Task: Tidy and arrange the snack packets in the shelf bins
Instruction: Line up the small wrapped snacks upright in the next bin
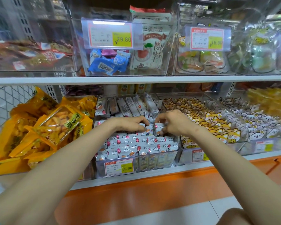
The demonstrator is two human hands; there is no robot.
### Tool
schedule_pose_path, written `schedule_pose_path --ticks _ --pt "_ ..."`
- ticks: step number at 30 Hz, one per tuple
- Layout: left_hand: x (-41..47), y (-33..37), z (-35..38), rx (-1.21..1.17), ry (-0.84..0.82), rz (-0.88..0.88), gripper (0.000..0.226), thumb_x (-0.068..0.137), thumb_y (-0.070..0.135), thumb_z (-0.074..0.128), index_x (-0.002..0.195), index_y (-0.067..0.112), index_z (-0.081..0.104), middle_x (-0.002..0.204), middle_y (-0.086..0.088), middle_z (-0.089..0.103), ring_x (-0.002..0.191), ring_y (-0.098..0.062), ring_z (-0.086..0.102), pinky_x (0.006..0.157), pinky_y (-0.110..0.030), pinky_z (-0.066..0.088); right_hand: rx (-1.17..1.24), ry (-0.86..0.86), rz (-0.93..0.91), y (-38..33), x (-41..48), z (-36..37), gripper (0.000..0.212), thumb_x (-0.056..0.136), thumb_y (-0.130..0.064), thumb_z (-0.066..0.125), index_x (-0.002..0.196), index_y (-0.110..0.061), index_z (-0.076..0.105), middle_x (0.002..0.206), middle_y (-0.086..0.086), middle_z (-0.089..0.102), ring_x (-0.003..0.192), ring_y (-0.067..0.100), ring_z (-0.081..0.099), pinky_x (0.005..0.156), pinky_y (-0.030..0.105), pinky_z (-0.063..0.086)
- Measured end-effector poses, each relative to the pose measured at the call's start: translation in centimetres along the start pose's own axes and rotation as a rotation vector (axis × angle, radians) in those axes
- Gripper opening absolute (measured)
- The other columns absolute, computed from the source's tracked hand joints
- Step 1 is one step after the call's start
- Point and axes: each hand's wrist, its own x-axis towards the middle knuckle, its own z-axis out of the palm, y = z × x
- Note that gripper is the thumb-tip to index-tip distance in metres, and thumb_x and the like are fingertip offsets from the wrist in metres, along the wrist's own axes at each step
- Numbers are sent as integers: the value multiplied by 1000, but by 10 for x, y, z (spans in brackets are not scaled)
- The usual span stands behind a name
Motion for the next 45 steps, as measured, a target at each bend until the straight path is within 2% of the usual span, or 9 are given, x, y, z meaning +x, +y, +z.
schedule_pose_path --ticks 6,15,18,23,28,33,37,43,45 --pt "-2 -1 -1 18 25 43 37 99 25 44 135 21 44 138 2 43 123 -15 43 101 -27 34 117 -76 -34 -2 -1 4 28 75 -14 76 101 -19 67 95 1 72 97 16 64 90 31 46" --pt "-9 7 -1 119 27 99 34 101 15 37 133 12 47 116 2 50 105 -14 46 78 -15 31 62 -172 -72 1 7 3 20 83 -15 70 101 -21 74 103 -6 72 108 10 56 103 33 31" --pt "-8 11 5 112 28 112 32 100 15 37 131 12 46 123 -6 51 99 -13 45 77 -22 35 81 -128 -87 3 7 3 24 82 -6 67 100 -19 75 99 -2 73 91 4 57 90 24 38" --pt "-8 13 12 14 -17 145 36 100 17 36 135 19 44 139 -5 44 115 -14 45 101 -30 35 183 -39 -78 8 3 3 34 74 10 53 72 -23 63 75 -3 71 70 2 62 75 22 48" --pt "-11 14 13 4 -43 148 38 101 19 34 138 20 41 151 -1 31 135 -15 33 109 -28 25 156 298 77 14 12 1 14 87 -22 64 100 -20 67 96 1 70 97 24 61 94 39 44" --pt "-12 9 15 26 -24 171 39 101 17 34 138 24 42 150 0 31 137 -17 29 106 -27 27 -197 270 199 1 37 16 54 83 -66 50 105 -20 66 107 5 67 110 28 53 97 38 35" --pt "-11 6 18 119 8 208 41 98 13 36 137 25 44 150 3 32 138 -14 24 115 -40 18 -245 293 246 -2 43 18 56 83 -66 49 103 -17 68 105 8 67 107 27 55 94 37 37" --pt "-16 12 19 103 23 176 41 96 21 36 136 27 44 142 5 37 116 -14 43 100 -32 32 -136 284 296 -6 41 15 47 82 -58 56 93 -14 67 100 10 67 102 28 57 92 36 38" --pt "-14 11 20 125 42 188 41 97 15 37 136 26 44 148 7 29 132 -12 30 111 -32 20 -8 341 348 -6 37 8 45 79 -53 60 96 -12 68 99 12 68 99 30 60 86 34 42"
